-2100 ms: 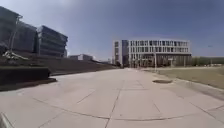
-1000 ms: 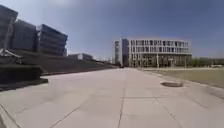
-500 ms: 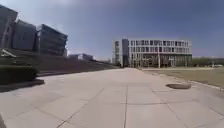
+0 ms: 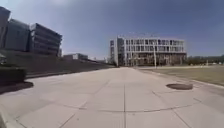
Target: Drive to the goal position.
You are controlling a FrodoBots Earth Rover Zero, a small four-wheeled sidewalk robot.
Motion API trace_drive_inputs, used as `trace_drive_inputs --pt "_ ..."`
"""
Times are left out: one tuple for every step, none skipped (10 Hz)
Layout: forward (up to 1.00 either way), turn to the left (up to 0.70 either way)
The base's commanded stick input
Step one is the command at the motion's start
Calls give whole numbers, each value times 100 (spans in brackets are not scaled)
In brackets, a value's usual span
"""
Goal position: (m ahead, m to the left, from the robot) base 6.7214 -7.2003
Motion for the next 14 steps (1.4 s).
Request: trace_drive_inputs --pt "14 1" --pt "14 1" --pt "14 1" --pt "14 1" --pt "14 1" --pt "14 1" --pt "14 1" --pt "14 1" --pt "14 1" --pt "14 1" --pt "14 1" --pt "14 1" --pt "14 1" --pt "14 1"
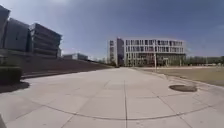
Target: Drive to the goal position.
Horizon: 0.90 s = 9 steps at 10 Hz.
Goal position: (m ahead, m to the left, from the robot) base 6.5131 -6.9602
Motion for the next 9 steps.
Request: trace_drive_inputs --pt "14 1" --pt "14 1" --pt "14 1" --pt "14 1" --pt "14 1" --pt "14 1" --pt "15 1" --pt "15 1" --pt "17 1"
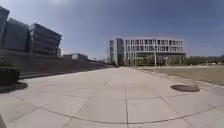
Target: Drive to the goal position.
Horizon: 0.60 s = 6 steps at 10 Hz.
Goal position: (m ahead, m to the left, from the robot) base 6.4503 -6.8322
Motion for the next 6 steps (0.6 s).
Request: trace_drive_inputs --pt "17 1" --pt "18 1" --pt "18 1" --pt "18 1" --pt "18 1" --pt "18 1"
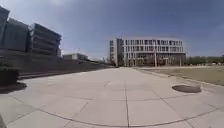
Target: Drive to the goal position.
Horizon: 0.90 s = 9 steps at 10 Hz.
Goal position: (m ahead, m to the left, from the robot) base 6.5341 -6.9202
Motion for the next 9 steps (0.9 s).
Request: trace_drive_inputs --pt "18 1" --pt "18 1" --pt "18 1" --pt "18 1" --pt "18 1" --pt "18 1" --pt "18 1" --pt "18 1" --pt "18 1"
